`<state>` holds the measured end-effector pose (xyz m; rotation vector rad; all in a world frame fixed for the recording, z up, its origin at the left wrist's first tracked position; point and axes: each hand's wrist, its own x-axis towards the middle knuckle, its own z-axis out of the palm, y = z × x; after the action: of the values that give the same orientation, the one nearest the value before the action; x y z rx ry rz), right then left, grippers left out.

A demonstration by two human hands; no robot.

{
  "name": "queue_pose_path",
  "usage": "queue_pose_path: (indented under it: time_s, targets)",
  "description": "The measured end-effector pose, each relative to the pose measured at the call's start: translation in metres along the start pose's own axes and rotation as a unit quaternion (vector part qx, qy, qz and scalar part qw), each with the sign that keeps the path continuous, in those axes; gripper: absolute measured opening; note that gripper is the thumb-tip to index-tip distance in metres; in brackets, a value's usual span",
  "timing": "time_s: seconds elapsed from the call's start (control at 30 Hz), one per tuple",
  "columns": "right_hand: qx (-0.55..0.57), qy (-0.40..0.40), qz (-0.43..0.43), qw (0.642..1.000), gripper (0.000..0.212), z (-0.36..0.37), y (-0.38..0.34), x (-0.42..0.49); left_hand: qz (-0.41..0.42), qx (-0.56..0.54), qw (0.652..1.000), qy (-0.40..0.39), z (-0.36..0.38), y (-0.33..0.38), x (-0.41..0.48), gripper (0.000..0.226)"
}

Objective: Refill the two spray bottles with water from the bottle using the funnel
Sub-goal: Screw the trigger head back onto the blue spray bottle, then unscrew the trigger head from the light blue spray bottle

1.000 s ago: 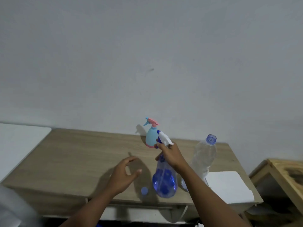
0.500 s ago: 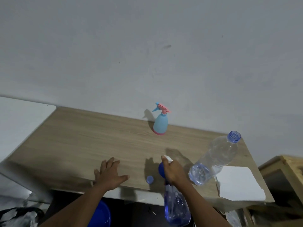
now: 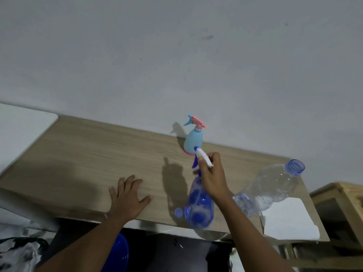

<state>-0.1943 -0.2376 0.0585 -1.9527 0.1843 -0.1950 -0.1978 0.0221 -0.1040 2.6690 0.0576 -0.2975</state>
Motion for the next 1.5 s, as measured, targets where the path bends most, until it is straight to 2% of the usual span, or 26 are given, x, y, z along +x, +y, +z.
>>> queue_pose_path:
  time_s: [0.17,0.23,0.33,0.6,0.73,0.83,0.97,1.03,1.2,1.33,1.43,1.5]
  targets:
    - [-0.046,0.011,-0.075,0.996,0.011,0.016,-0.022,0.054,0.028,0.073,0.996,0.052,0.002,-0.006,0.011,0.077]
    - [-0.069,0.007,-0.106,0.992,0.005,0.027,-0.030,0.076,0.028,0.086,0.993,0.071,0.005,-0.006,0.013,0.075]
    - [-0.094,-0.009,-0.117,0.989,0.008,0.045,-0.036,0.108,0.024,0.083,0.993,0.084,0.008,-0.006,0.014,0.073]
    - [-0.207,-0.030,-0.071,0.975,0.017,0.097,-0.041,0.184,0.015,0.046,0.995,0.082,0.005,-0.003,0.017,0.074]
    - [-0.242,-0.023,-0.064,0.968,0.018,0.106,-0.044,0.196,0.017,0.062,0.995,0.079,0.003,-0.003,0.017,0.075]
    - [-0.234,-0.020,-0.055,0.970,0.021,0.107,-0.043,0.198,0.025,0.064,0.994,0.088,0.003,-0.004,0.016,0.076]
    - [-0.206,-0.039,-0.042,0.977,0.048,0.103,-0.038,0.194,0.022,0.054,0.995,0.086,0.002,-0.004,0.016,0.075]
    - [-0.190,-0.026,-0.063,0.979,0.052,0.095,-0.039,0.186,0.020,0.044,0.995,0.083,0.002,-0.004,0.016,0.074]
    - [-0.088,0.126,-0.149,0.977,0.038,0.057,-0.021,0.158,0.023,0.053,0.994,0.097,0.008,-0.010,0.016,0.068]
    - [-0.024,0.202,-0.043,0.978,0.034,0.027,0.019,0.135,0.061,0.001,0.988,0.145,0.014,-0.004,0.031,0.057]
    - [-0.011,0.175,0.018,0.984,0.027,0.018,0.054,0.129,0.101,-0.049,0.980,0.163,0.006,0.033,0.057,0.051]
    - [-0.016,0.126,0.033,0.991,0.031,0.016,0.067,0.134,0.143,-0.147,0.969,0.140,0.003,0.064,0.085,0.048]
